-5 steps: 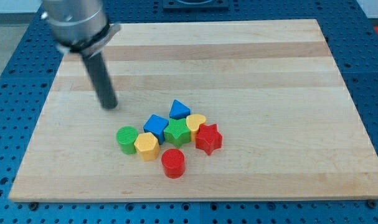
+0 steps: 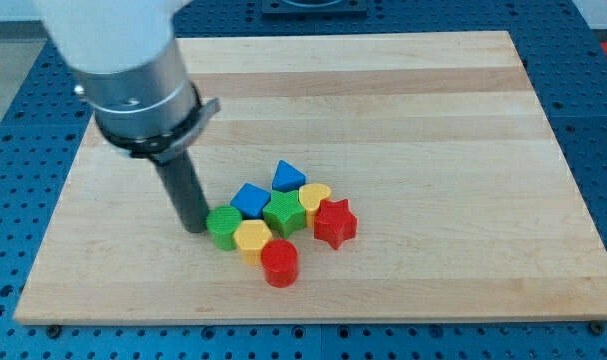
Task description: Push the blue cube towards the top right
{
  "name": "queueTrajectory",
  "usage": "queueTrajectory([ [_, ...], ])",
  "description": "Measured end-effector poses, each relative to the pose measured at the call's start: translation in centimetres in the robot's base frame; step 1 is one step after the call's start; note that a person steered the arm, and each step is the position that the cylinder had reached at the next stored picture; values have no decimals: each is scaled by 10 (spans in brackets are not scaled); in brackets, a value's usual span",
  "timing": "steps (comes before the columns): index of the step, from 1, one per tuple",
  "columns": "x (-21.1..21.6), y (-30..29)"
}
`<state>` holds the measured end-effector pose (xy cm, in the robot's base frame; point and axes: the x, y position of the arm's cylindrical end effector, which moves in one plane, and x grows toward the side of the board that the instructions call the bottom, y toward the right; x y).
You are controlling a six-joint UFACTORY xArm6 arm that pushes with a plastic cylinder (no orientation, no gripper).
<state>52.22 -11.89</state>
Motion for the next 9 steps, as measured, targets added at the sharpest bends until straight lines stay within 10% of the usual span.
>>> queueTrajectory([
  [9, -104, 66],
])
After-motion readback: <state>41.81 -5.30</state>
